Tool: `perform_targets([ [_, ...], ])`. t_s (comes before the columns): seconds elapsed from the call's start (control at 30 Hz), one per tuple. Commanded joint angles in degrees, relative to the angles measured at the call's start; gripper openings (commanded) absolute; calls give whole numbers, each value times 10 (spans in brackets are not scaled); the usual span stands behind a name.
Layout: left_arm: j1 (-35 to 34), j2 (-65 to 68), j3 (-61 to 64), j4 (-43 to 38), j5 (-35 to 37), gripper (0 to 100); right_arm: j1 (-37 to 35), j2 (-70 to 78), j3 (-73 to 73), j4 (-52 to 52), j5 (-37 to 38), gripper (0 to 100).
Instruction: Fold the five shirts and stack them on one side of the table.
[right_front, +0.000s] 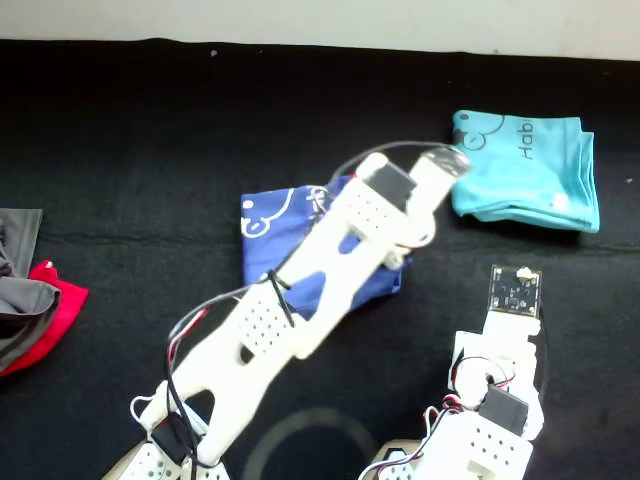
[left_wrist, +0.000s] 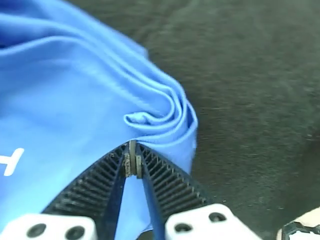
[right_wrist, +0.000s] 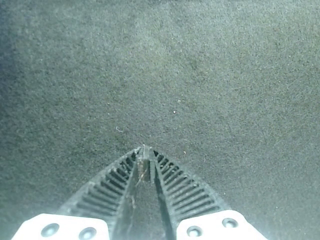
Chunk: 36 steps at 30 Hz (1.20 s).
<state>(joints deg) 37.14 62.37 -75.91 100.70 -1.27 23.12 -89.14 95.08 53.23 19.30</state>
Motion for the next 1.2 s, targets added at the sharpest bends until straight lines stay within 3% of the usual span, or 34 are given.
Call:
perform_targets([
  [0.0,36,-26,-19,6,3,8,0,-5,61,1,2,7],
  [0.2,45,-91,-17,6,1,8,0,-5,61,1,2,7],
  [0.4,-23,-146,-15,6,1,8,0,-5,61,1,2,7],
  [0.77,-51,-24,-7,-18,2,8,0,-5,61,1,2,7],
  [0.93,-11,-8,-1,6,49,8,0,-5,61,1,2,7],
  [1.17,47,-7,20,6,54,8,0,-5,61,1,2,7],
])
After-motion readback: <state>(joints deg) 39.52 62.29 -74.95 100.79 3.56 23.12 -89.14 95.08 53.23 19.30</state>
